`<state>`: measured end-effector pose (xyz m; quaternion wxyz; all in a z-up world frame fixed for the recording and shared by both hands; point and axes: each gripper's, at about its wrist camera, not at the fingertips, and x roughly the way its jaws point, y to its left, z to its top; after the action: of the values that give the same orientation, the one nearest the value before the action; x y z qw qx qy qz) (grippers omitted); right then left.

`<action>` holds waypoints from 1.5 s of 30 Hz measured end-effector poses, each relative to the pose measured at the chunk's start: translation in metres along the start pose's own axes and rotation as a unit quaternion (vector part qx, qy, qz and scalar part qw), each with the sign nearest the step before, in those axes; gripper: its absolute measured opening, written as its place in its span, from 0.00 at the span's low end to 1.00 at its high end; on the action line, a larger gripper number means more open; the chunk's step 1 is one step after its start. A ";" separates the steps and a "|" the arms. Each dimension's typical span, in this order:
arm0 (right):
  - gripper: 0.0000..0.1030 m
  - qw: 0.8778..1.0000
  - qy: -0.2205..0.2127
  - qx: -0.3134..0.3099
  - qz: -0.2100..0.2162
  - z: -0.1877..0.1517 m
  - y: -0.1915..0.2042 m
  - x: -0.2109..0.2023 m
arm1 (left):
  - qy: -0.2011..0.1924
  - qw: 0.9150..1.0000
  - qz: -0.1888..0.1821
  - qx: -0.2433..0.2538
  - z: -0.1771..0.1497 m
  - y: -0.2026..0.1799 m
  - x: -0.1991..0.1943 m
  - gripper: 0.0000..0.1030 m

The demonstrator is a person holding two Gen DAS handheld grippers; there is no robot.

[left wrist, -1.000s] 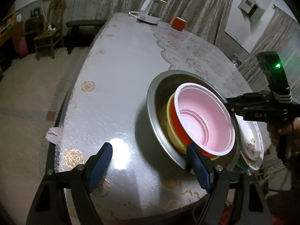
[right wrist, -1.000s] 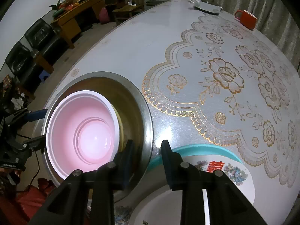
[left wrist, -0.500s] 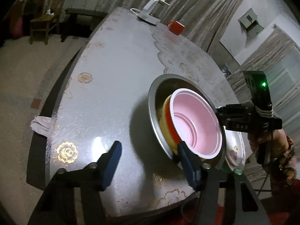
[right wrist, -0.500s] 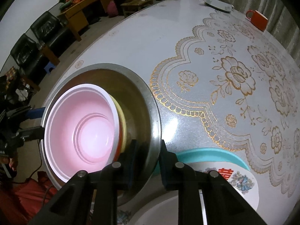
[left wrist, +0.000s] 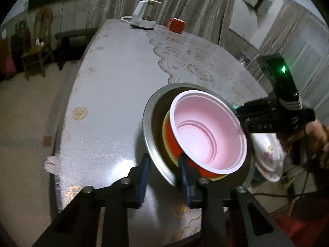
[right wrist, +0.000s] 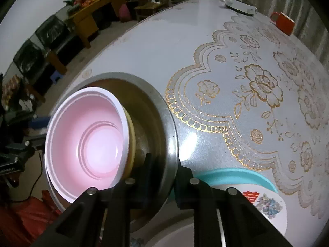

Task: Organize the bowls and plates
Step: 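Lift the steel basin with nested bowls and carry it over the plate stack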

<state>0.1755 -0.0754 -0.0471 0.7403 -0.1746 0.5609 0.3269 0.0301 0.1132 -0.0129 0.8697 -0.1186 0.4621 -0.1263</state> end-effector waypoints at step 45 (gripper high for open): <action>0.14 0.994 -0.083 0.075 0.018 0.031 -0.036 -0.014 | -0.046 0.999 -0.022 0.005 0.026 -0.008 0.005 0.27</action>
<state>0.2197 -0.0863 -0.0281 0.7892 -0.0811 0.5235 0.3107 0.0538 0.1064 0.0004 0.8877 -0.1296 0.4183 -0.1421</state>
